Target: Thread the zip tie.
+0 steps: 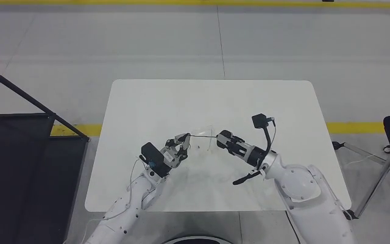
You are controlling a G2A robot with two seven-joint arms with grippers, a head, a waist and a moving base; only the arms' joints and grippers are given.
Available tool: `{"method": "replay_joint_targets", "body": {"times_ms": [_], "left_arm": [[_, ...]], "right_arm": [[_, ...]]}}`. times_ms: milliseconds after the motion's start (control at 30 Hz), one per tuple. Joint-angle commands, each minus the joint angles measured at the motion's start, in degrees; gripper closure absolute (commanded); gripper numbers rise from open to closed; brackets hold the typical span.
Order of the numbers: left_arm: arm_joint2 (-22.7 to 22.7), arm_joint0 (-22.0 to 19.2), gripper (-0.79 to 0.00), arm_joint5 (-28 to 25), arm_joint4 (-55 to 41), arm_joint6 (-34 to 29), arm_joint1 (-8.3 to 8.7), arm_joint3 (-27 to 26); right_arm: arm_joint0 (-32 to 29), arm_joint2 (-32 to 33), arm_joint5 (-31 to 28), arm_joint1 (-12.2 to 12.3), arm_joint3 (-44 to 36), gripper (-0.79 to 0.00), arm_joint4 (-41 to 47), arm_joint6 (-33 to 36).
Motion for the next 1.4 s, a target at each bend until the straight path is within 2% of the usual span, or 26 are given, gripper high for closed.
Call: {"method": "replay_joint_targets", "body": {"times_ms": [0,1367], "left_arm": [[0.0,0.0,0.000,0.0,0.0,0.0,0.00,0.0],[0.0,0.0,0.000,0.0,0.0,0.0,0.00,0.0]], "right_arm": [[0.2,-0.1,0.2,0.0,0.1,0.000,0.1,0.1],[1.6,-0.5,0.9,-0.4,1.9,0.000,2.0,0.7]]}}
